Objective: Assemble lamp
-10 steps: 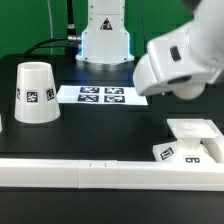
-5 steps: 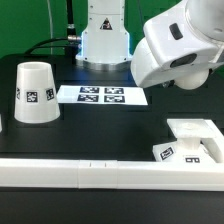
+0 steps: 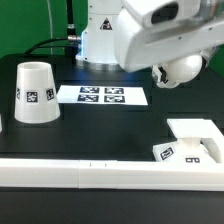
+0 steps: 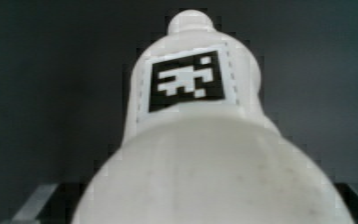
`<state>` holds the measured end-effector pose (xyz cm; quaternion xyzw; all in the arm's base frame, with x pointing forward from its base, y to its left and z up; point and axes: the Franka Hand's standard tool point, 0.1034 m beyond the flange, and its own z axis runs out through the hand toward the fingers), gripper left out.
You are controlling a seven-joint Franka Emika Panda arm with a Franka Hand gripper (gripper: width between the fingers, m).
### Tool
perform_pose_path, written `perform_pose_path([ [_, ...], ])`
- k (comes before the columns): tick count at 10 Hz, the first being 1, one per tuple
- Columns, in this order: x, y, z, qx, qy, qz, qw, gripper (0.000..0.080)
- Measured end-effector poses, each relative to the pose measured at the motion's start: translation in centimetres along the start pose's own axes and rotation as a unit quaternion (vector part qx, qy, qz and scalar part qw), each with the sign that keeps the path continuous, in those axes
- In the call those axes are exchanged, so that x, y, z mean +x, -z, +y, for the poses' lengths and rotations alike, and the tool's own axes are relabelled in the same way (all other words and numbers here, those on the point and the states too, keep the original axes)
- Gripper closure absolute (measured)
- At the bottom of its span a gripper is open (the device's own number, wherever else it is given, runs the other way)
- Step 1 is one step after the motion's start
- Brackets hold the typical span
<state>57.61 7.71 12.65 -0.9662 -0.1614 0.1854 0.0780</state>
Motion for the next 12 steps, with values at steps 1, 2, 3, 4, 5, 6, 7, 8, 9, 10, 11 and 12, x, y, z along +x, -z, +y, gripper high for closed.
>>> perform_pose_path([
  [1,0.2,0.7,-0.2,-0.005,-0.001,0.016,1.0,0.0225],
  [2,1.2,1.1,0.1,-0.013,-0.001,0.061,0.998,0.0225],
  [3,1.3,1.2,0.5,-0.024,-0.006,0.103,0.994,0.0225],
  [4,1.0,1.1,0.8,-0.031,-0.01,0.13,0.991,0.0225],
  [5,1.3,1.3,1.1,-0.04,-0.008,0.158,0.987,0.0225],
  [6,1.7,1.8,1.6,-0.055,-0.001,0.196,0.979,0.0225],
  [7,1.8,2.4,1.7,-0.065,0.0,0.223,0.973,0.0225],
  [8,2.3,3.3,1.9,-0.076,0.001,0.252,0.965,0.0225],
  [9,2.9,4.2,2.2,-0.09,0.004,0.288,0.953,0.0225],
  [10,3.0,4.7,2.7,-0.098,0.007,0.307,0.947,0.0225],
  [11,3.2,5.2,3.2,-0.101,0.006,0.322,0.941,0.0225],
  [12,3.3,5.1,3.6,-0.115,0.008,0.349,0.93,0.0225],
])
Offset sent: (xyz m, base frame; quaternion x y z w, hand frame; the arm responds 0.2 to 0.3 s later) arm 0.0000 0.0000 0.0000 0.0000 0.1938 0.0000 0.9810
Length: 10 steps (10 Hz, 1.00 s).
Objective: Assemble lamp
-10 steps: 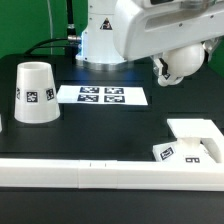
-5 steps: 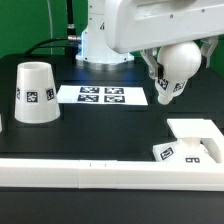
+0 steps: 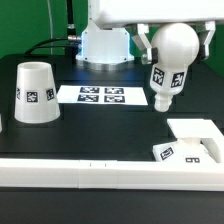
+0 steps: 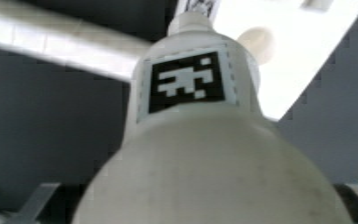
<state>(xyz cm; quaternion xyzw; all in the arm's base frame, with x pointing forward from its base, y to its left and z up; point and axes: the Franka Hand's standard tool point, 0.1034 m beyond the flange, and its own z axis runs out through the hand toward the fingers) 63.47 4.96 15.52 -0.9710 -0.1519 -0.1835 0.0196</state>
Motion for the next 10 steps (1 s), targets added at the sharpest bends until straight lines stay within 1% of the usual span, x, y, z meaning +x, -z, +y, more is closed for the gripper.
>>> perform_pose_path([
  [1,-0.5,-0.2,-0.3,0.006,0.001,-0.015,1.0,0.0225],
  [2,-0.3,-0.3,-0.5,0.007,0.0,-0.015,1.0,0.0225],
  [4,0.7,-0.8,-1.6,0.011,0.004,-0.011,1.0,0.0225],
  [6,2.1,-1.4,-1.9,0.012,0.007,-0.003,1.0,0.0225],
  [7,2.4,-1.6,-1.8,0.009,0.007,0.007,1.0,0.0225],
  [9,2.4,-1.7,-1.7,0.007,0.009,0.011,1.0,0.0225],
  [10,2.5,-1.7,-1.1,-0.007,0.013,0.041,0.999,0.0225],
])
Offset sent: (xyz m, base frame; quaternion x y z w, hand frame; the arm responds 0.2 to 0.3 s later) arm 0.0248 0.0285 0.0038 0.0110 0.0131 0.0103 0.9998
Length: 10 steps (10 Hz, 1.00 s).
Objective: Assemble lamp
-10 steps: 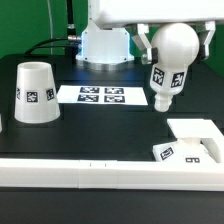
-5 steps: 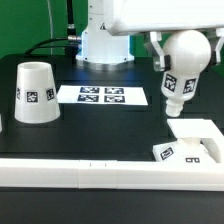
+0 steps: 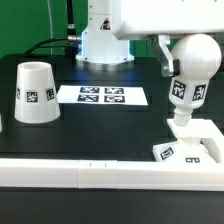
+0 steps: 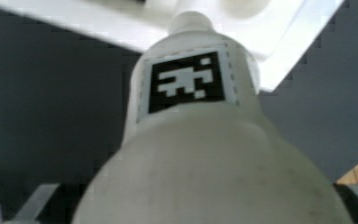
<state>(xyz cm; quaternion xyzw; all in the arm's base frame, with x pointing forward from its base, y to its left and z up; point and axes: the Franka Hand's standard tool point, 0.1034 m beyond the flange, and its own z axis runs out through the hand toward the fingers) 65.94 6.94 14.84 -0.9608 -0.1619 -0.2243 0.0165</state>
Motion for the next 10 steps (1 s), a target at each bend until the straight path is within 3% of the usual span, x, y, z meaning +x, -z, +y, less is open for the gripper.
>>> perform_pose_path([
  [1,-0.8,-0.2,-0.2,-0.005,-0.001,0.013,1.0,0.0225],
  [5,-1.2,-0.4,-1.7,0.005,-0.01,0.004,1.0,0.0225],
  [10,-1.3,-0.5,-1.7,0.005,-0.011,0.003,1.0,0.0225],
])
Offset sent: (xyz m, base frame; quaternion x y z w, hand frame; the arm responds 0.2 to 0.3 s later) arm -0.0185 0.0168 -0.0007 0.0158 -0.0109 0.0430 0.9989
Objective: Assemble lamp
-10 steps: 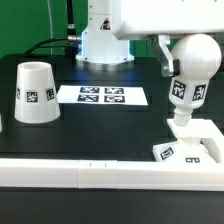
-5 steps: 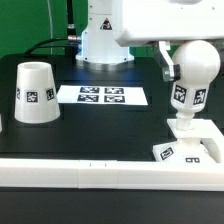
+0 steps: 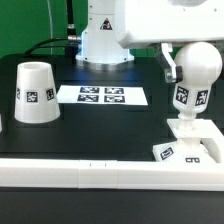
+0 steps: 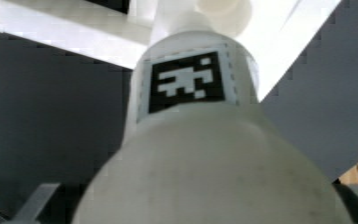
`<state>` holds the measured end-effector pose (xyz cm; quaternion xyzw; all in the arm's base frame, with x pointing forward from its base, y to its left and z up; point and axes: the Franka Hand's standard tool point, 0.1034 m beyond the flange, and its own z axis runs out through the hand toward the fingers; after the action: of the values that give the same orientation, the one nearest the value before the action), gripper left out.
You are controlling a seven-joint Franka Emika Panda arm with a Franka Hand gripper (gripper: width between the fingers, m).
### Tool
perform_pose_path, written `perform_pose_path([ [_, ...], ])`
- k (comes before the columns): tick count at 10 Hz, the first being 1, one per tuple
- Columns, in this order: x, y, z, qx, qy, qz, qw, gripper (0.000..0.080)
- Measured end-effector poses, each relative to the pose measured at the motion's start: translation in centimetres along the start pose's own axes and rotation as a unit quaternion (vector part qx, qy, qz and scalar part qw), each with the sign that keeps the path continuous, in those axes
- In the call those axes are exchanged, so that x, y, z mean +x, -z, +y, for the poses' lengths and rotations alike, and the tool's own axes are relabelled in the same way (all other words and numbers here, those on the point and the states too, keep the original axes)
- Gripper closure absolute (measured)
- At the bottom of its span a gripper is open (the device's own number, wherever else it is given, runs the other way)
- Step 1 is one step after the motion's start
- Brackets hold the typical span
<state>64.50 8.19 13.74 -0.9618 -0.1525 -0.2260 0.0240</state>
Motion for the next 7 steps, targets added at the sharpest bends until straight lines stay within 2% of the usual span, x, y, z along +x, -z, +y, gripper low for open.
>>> perform_pose_path([
  [3,0.12,0.37,-1.18,0.006,0.0,-0.001,1.0,0.0225],
  [7,-0.36,-0.21,-1.46,0.007,0.002,-0.003,1.0,0.0224],
])
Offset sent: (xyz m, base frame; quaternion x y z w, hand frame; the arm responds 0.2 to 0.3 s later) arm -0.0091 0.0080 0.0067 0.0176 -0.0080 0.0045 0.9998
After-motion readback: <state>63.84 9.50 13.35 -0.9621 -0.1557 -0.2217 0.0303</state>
